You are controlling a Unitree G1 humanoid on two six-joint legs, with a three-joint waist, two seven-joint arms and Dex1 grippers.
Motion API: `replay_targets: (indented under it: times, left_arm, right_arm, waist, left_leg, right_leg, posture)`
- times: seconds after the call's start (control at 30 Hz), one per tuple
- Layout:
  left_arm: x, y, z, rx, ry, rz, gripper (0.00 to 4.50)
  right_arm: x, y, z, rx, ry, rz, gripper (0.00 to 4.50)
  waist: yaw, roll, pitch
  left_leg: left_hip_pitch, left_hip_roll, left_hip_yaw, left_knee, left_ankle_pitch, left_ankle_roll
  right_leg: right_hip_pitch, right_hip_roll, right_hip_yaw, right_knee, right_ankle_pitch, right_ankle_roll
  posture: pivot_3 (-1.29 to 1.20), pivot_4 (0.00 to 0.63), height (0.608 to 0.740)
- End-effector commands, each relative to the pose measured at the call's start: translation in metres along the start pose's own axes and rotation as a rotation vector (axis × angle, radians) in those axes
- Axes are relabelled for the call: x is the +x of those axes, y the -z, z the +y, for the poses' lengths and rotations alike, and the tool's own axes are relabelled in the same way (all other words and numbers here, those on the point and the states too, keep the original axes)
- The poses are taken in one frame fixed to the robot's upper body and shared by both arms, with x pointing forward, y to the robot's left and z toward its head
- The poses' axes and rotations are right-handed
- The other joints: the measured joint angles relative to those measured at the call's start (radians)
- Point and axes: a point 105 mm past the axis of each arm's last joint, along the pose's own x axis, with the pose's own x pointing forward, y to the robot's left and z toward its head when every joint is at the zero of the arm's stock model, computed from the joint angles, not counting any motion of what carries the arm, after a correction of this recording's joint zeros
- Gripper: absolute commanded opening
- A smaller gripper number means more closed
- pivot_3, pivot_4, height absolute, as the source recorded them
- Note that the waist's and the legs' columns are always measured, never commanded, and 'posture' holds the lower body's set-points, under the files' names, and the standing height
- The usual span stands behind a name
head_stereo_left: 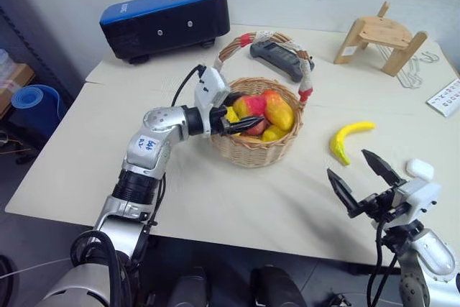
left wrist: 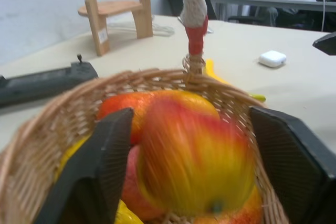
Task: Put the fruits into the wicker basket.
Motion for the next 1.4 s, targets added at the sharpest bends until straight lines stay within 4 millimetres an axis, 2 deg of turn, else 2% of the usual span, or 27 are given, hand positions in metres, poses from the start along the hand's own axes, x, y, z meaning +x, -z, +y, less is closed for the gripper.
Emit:
replay_targets:
  times: [0.03,0.1,0.2,0.33,0.43,0.5,0.6,0.7,0.83,0.97,1.03,1.17,1.27,1.4]
  left_arm:
    - [-0.013,-0.023,-0.008,0.077,0.089,-0.095,4.46]
    - [-0.029,-0.023,-0.017,0.077,0.165,-0.102,4.46]
    - [-0.068,-0.029,-0.032,0.122,0.268,-0.144,4.46]
    - [-0.117,-0.029,-0.023,0.130,0.176,-0.031,4.46]
    - [-0.147,-0.024,-0.020,0.133,0.132,0.073,4.46]
    - [-0.166,-0.017,-0.023,0.117,0.149,0.155,4.46]
    - [-0.176,-0.019,-0.027,0.099,0.167,0.157,4.46]
    - [-0.170,-0.022,-0.028,0.084,0.163,0.124,4.46]
    - [-0.157,-0.023,-0.030,0.085,0.131,0.080,4.46]
    - [-0.151,-0.021,-0.032,0.086,0.120,0.073,4.46]
    - [-0.149,-0.020,-0.033,0.092,0.115,0.070,4.46]
    - [-0.146,-0.021,-0.038,0.093,0.109,0.063,4.46]
    - [-0.146,-0.021,-0.041,0.094,0.109,0.070,4.46]
    - [-0.148,-0.023,-0.043,0.095,0.102,0.071,4.46]
  right_arm:
    - [-0.022,-0.007,-0.016,-0.031,0.083,0.009,4.50]
    - [-0.039,-0.003,-0.020,-0.022,0.106,0.060,4.50]
    - [-0.077,0.008,-0.030,-0.030,0.181,0.167,4.50]
    - [-0.126,0.027,-0.042,-0.032,0.294,0.315,4.50]
    - [-0.141,0.035,-0.043,-0.032,0.325,0.375,4.50]
    - [-0.138,0.036,-0.046,-0.026,0.329,0.408,4.50]
    - [-0.102,0.032,-0.050,0.009,0.255,0.426,4.50]
    - [-0.053,0.018,-0.052,0.093,0.202,0.342,4.50]
    - [0.028,0.024,-0.054,0.227,0.207,0.458,4.50]
    - [0.089,0.013,-0.052,0.243,0.246,0.460,4.50]
    - [0.102,0.020,-0.055,0.214,0.301,0.522,4.50]
    - [0.122,0.026,-0.054,0.200,0.338,0.544,4.50]
    - [0.123,0.036,-0.060,0.150,0.390,0.611,4.50]
    - [0.124,0.036,-0.066,0.134,0.415,0.615,4.50]
  waist:
    - [0.000,0.000,0.000]
    - [-0.001,0.001,0.000]
    - [-0.006,0.001,0.000]
    - [-0.008,0.002,0.000]
    - [-0.007,0.003,0.000]
    - [-0.008,0.004,0.000]
    - [-0.012,0.006,0.001]
    - [-0.015,0.006,0.001]
    - [-0.027,0.006,0.001]
    - [-0.026,0.006,0.001]
    - [-0.021,0.006,0.001]
    - [-0.013,0.006,0.001]
    - [-0.014,0.006,0.001]
    - [-0.010,0.006,0.001]
  left_leg:
    - [0.000,0.000,0.000,0.000,0.000,0.000]
    - [0.000,0.000,0.000,-0.001,0.000,0.000]
    - [0.002,0.000,-0.001,-0.004,0.001,-0.001]
    - [0.003,0.000,0.000,-0.011,0.004,-0.002]
    - [0.005,0.000,0.000,-0.012,0.004,-0.002]
    - [0.005,0.000,0.000,-0.013,0.004,-0.002]
    - [0.005,0.000,0.000,-0.013,0.004,-0.002]
    - [0.004,0.000,0.000,-0.013,0.005,-0.002]
    - [0.004,0.000,0.000,-0.012,0.005,-0.001]
    - [0.000,0.000,-0.004,-0.013,0.007,-0.003]
    - [-0.004,0.000,-0.005,-0.013,0.007,-0.003]
    - [-0.008,-0.001,-0.006,-0.013,0.007,-0.003]
    - [-0.010,-0.002,-0.005,-0.013,0.007,-0.003]
    - [-0.010,-0.003,-0.006,-0.010,0.007,-0.002]
  right_leg:
    - [0.000,0.000,0.000,0.000,0.000,0.000]
    - [0.000,0.000,0.000,0.000,0.000,0.000]
    - [0.001,0.000,0.000,-0.001,0.000,0.000]
    - [0.002,0.000,0.001,-0.009,0.000,-0.001]
    - [0.005,-0.001,0.002,-0.012,-0.002,-0.004]
    - [0.006,-0.002,0.002,-0.016,-0.004,-0.007]
    - [0.005,-0.003,0.003,-0.015,-0.004,-0.008]
    - [0.005,-0.003,0.002,-0.015,-0.004,-0.008]
    - [0.003,-0.003,0.002,-0.012,-0.004,-0.008]
    - [-0.004,-0.001,0.000,-0.004,-0.003,-0.007]
    - [-0.012,-0.001,0.000,0.006,-0.003,-0.006]
    - [-0.014,-0.001,0.000,0.008,-0.003,-0.006]
    - [-0.015,-0.001,0.000,0.006,-0.001,-0.003]
    - [-0.014,-0.002,0.001,0.006,-0.001,-0.002]
  posture:
    - [0.00,0.150,0.740]
    - [0.00,0.150,0.740]
    - [0.00,0.150,0.740]
    - [0.00,0.150,0.740]
    - [0.00,0.150,0.740]
    - [0.00,0.150,0.740]
    - [0.00,0.150,0.740]
    - [0.00,0.150,0.740]
    - [0.00,0.150,0.740]
    - [0.00,0.150,0.740]
    - [0.00,0.150,0.740]
    - [0.00,0.150,0.740]
    - [0.00,0.150,0.740]
    - [0.00,0.150,0.740]
